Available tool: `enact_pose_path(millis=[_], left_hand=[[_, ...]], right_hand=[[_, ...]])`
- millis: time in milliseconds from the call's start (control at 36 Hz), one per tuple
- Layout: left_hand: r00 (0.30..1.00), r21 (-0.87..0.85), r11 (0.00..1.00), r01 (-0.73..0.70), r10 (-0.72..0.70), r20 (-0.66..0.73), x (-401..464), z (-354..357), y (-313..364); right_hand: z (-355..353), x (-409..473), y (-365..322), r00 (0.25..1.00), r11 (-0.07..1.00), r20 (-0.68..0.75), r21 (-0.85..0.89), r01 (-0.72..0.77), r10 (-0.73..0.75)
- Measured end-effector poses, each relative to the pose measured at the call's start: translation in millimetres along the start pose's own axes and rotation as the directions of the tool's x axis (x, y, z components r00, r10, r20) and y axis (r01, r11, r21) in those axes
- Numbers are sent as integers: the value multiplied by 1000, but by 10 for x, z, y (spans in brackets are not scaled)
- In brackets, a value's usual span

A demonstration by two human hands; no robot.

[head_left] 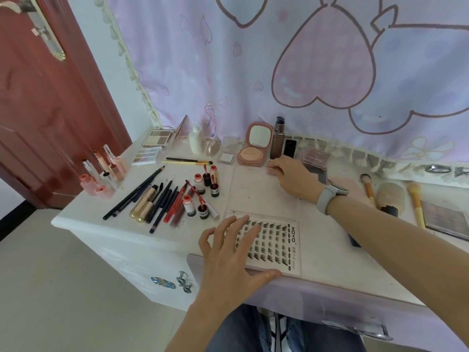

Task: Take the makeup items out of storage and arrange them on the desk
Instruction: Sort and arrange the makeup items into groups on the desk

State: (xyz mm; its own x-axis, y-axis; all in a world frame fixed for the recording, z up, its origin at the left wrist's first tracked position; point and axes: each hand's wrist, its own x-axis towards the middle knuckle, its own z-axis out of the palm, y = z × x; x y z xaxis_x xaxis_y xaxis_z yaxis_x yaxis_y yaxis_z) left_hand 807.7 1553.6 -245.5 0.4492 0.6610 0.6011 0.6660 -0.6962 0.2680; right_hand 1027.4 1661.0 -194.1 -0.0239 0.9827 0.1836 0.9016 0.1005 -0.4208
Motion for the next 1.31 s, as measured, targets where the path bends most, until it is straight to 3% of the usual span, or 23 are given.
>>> enact_pose_path(millis=[167, 306, 417, 750, 1306], left_hand=[[999, 10, 1000, -3, 2, 46, -11, -27, -51], [998, -10, 1000, -11, 12, 62, -21, -32, -81], [999, -25, 1000, -13, 14, 44, -37, -31, -115], [991, -64, 990, 122, -119, 57, -84, -1, -183], [969, 19, 969, 244, -245, 28, -34, 61, -144]], right_hand=[[122, -1, 5, 999, 1000, -48, -16, 14, -15], [208, -84, 39, 991, 976, -45, -185, 115, -125], [226, -162, 56, 980, 960, -71, -225, 167, -187], [234, -288, 92, 989, 961, 40, -232, 148, -142], [138, -262, 85, 998, 987, 4, -152, 57, -57]])
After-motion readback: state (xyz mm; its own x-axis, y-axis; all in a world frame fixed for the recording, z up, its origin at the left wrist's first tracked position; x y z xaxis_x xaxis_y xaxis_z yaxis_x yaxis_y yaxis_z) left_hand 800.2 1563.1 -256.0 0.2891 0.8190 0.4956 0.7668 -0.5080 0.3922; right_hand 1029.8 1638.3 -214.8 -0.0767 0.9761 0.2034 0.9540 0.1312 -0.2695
